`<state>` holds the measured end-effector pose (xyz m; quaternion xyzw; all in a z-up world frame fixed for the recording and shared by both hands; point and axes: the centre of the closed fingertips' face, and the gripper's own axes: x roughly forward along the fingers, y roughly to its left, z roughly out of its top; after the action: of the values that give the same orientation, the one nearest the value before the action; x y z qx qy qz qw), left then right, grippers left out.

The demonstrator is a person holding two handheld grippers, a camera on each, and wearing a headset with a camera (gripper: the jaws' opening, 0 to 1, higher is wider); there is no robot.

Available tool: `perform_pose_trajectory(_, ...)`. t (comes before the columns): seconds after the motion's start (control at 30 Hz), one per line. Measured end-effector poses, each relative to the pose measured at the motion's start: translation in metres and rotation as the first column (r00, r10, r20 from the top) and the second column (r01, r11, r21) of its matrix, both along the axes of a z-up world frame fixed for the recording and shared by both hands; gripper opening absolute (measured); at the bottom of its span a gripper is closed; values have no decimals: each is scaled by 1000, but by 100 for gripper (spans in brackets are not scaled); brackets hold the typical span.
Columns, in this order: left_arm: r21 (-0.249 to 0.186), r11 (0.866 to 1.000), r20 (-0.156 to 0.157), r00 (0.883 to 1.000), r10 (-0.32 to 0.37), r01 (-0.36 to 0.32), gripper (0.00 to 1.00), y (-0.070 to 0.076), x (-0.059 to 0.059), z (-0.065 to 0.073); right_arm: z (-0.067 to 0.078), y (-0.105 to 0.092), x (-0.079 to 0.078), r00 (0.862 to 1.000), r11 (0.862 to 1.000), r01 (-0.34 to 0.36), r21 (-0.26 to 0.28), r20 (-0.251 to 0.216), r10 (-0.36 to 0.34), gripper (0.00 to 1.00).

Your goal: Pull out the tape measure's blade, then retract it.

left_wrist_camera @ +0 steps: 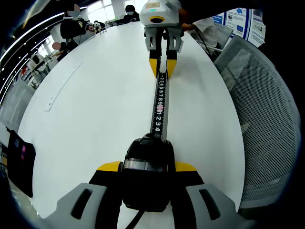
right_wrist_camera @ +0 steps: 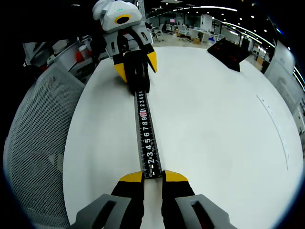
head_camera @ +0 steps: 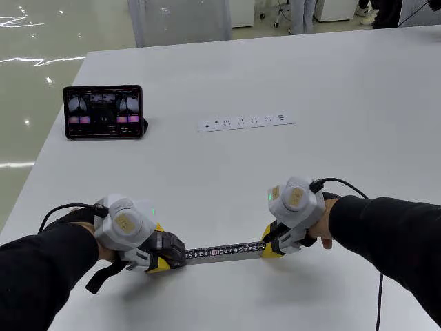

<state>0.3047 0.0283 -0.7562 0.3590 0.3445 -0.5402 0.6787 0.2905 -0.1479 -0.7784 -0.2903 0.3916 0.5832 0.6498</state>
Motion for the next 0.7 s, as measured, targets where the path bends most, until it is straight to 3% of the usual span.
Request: perform_pose_trajectory(0.7, 1, 1000, 1, 1000, 3, -3, 35, 0, 1, 0, 0, -11, 2, 1000, 1000, 12, -6, -4, -12, 9)
